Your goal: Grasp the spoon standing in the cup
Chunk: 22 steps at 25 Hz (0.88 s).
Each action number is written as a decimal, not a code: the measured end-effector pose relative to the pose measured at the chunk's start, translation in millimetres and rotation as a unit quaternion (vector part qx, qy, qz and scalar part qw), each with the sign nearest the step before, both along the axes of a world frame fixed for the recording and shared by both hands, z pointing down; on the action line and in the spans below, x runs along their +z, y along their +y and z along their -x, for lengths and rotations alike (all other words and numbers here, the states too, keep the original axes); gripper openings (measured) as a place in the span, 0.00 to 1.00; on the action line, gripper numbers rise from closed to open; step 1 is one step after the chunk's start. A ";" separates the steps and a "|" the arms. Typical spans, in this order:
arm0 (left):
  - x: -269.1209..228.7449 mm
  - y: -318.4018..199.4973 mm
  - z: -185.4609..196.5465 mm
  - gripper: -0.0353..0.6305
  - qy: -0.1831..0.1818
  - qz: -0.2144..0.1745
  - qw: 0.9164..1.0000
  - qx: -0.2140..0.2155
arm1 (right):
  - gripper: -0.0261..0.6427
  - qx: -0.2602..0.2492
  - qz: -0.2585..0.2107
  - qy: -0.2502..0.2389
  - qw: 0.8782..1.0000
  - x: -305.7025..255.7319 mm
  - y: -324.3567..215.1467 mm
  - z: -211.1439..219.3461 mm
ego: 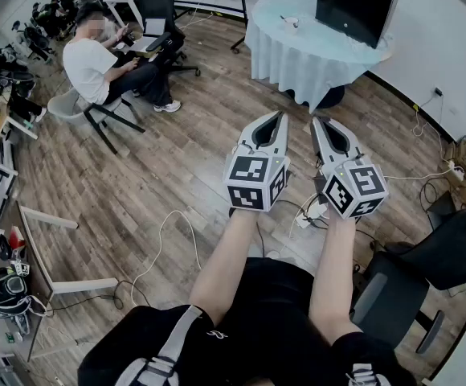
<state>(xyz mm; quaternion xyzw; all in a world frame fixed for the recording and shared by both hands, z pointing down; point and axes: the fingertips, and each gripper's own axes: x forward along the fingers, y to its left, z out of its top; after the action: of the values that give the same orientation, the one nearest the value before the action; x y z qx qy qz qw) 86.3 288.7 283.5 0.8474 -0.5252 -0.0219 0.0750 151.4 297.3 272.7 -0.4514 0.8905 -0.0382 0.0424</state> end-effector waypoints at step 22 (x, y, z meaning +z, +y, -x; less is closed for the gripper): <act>18.8 -55.9 41.4 0.07 0.009 0.019 1.000 -0.002 | 0.04 0.024 0.011 -0.004 1.000 13.3 -60.5 28.9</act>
<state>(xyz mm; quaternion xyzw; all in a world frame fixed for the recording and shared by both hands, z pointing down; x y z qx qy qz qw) 44.8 232.8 302.3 0.8447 -0.5262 -0.0201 0.0956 122.5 236.7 286.0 -0.4732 0.8786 -0.0485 0.0418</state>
